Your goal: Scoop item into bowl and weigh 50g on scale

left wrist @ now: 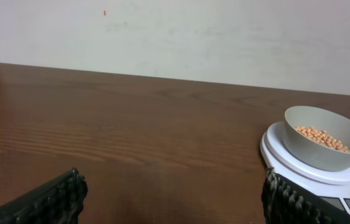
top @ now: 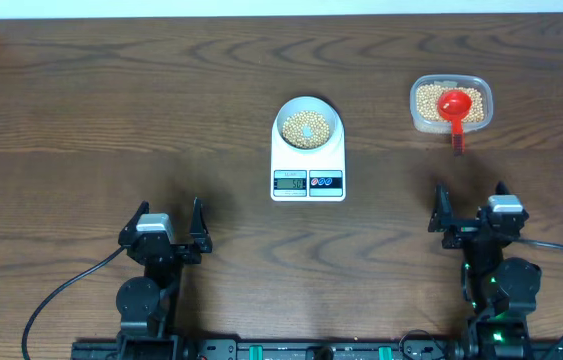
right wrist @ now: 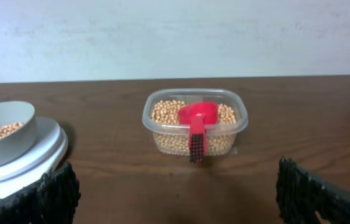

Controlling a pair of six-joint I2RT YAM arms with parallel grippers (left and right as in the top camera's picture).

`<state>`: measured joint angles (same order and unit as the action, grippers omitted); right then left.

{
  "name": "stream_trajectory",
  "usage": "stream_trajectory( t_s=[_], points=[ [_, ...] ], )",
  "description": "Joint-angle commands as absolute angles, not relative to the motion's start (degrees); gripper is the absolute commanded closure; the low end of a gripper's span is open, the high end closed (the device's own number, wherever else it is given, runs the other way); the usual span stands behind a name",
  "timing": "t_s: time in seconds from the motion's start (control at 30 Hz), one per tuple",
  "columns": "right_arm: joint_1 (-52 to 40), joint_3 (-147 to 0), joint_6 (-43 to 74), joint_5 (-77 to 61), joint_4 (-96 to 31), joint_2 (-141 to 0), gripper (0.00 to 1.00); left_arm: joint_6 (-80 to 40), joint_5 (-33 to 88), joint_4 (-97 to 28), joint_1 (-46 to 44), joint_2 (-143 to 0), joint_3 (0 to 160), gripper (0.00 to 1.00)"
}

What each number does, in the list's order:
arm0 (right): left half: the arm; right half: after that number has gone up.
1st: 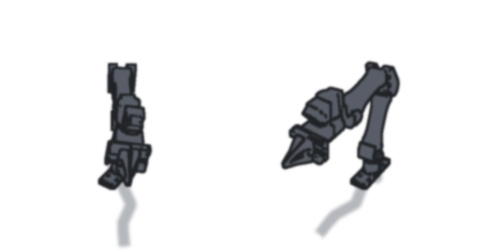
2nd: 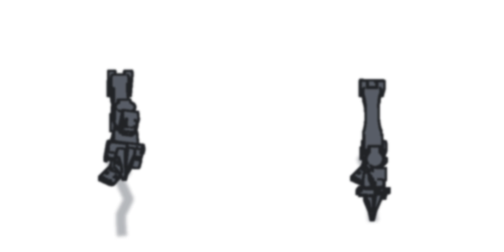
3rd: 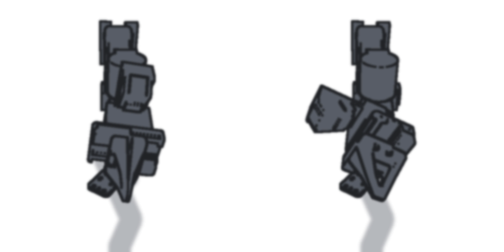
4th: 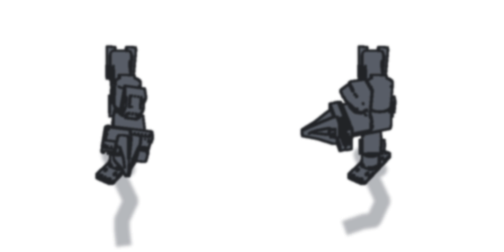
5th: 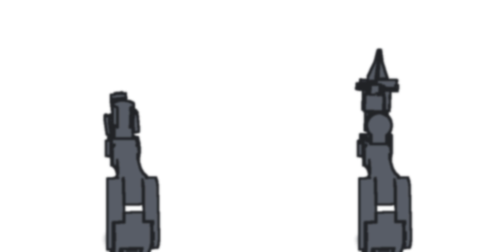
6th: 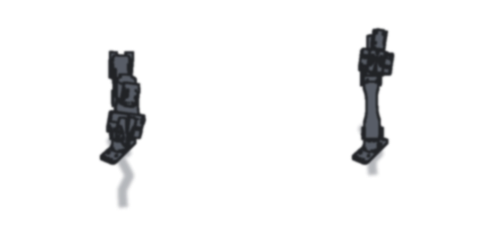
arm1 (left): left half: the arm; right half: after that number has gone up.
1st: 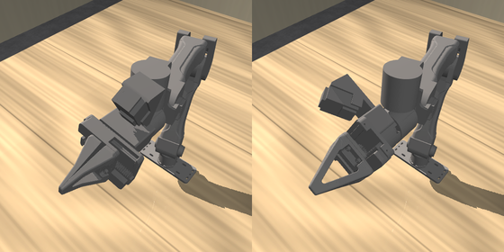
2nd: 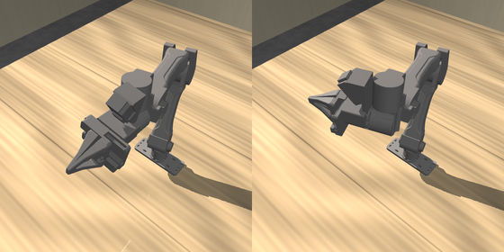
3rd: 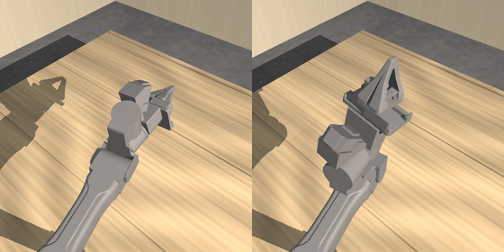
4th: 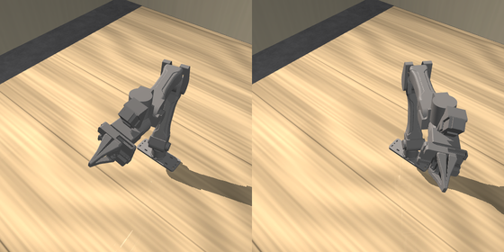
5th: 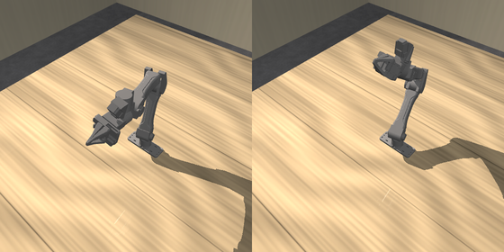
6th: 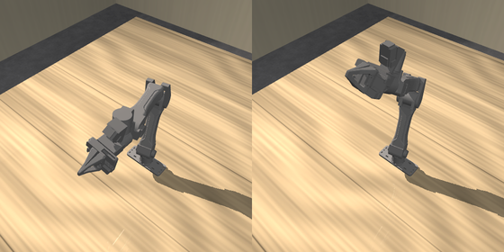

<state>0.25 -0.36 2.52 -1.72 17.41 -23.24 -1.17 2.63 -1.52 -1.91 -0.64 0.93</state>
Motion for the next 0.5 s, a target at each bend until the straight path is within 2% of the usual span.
stream_trajectory(
  t_s=[0.0, 0.2, 0.47],
  points=[
    [0.71, -0.32, 2.0, -1.37, 13.93, -19.55, 0.01, -0.23, 0.84, -4.19, -1.56, -0.34, 0.23, 0.08],
    [1.26, -0.32, 2.04, -0.99, 2.94, -11.51, 0.01, -0.23, 0.84, -4.19, -1.56, -0.34, 0.23, 0.08],
    [1.52, -0.32, 2.02, -0.78, -4.47, -3.92, 0.01, -0.23, 0.84, -4.19, -1.56, -0.34, 0.23, 0.08]
  ],
)
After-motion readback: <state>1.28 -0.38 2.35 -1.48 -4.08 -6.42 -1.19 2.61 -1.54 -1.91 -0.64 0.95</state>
